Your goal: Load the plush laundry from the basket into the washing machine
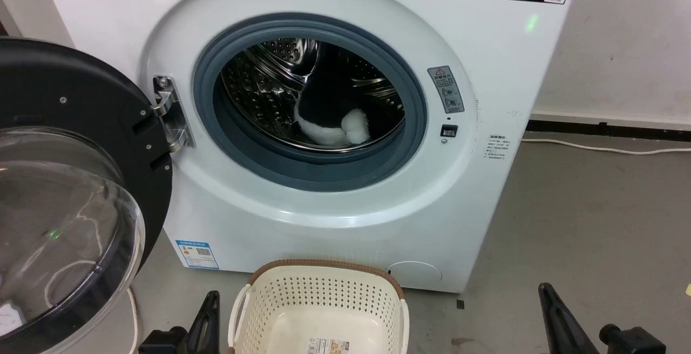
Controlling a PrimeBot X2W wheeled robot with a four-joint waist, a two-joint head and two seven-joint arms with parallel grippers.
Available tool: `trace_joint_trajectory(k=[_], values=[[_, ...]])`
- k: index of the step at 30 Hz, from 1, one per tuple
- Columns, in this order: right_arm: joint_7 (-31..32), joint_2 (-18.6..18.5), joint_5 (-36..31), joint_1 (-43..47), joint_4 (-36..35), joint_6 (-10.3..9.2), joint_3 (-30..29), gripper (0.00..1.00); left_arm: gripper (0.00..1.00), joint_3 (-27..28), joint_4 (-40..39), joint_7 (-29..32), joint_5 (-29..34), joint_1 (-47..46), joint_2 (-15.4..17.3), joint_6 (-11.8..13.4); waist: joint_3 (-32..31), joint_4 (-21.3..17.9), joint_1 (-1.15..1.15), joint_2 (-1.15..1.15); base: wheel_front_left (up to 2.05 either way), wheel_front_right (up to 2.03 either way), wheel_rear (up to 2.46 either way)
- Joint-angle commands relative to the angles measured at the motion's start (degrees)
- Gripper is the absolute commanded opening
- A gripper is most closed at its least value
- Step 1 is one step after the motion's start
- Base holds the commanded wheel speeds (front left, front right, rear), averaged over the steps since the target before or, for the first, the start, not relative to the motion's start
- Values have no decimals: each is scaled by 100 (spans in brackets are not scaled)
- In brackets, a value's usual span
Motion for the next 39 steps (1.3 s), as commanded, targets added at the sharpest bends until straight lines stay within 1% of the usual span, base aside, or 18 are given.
trace_joint_trajectory(k=[1, 39], values=[[38, 8, -58, -119, -35, -1, -10, 0, 0, 25, -51, 42, 66, -88, -37, -21, 6, -4, 0, 0, 0, 0, 0], [474, 20, -352, -427, -137, -2, -43, 0, 0, 268, -359, 474, 484, -290, -205, -136, 135, -105, 0, 0, 0, 0, 0]])
